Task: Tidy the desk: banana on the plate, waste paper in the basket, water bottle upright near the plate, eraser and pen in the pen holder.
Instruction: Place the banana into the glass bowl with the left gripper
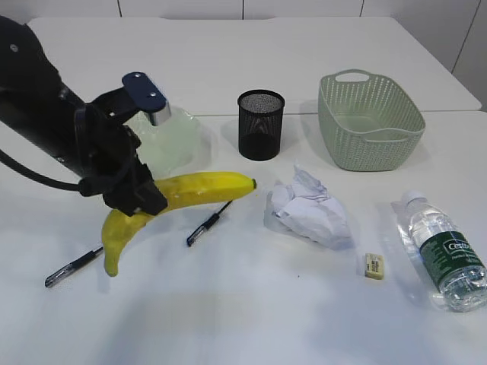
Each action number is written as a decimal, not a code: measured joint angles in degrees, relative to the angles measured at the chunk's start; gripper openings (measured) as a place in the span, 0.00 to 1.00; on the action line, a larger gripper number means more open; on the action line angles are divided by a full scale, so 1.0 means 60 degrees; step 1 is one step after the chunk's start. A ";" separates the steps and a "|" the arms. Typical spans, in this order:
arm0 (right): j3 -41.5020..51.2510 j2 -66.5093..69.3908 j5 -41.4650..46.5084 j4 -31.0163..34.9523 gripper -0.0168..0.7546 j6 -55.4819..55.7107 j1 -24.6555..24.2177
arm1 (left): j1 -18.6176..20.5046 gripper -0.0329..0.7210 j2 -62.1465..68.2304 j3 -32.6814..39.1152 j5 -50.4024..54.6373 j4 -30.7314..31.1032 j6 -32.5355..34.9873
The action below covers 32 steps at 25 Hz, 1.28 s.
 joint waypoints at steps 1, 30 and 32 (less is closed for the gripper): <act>0.0000 0.0000 0.0000 0.0000 0.72 0.0000 0.0000 | 0.0137 0.39 -0.0015 0.0000 -0.0046 0.0000 -0.0136; 0.0000 0.0000 0.0000 0.0071 0.72 0.0030 0.0000 | 0.2103 0.39 0.1365 -0.2285 -0.0794 0.0024 -0.2377; 0.0000 0.0000 0.0000 0.0071 0.72 0.0030 0.0000 | 0.2118 0.39 0.1624 -0.2589 -0.0627 0.0188 -0.2545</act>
